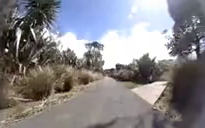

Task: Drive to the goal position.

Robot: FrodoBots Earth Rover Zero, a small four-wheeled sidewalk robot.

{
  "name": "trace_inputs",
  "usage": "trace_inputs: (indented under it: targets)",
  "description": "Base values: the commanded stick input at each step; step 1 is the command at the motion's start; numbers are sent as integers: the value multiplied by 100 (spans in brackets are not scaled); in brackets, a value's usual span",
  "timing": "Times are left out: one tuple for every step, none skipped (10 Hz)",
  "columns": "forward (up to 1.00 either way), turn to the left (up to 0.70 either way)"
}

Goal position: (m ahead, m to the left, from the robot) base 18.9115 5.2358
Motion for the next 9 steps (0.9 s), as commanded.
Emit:
trace_inputs:
  targets:
    - [85,0]
    - [85,0]
    - [85,0]
    - [85,0]
    - [85,0]
    - [85,0]
    - [85,0]
    - [85,0]
    - [85,0]
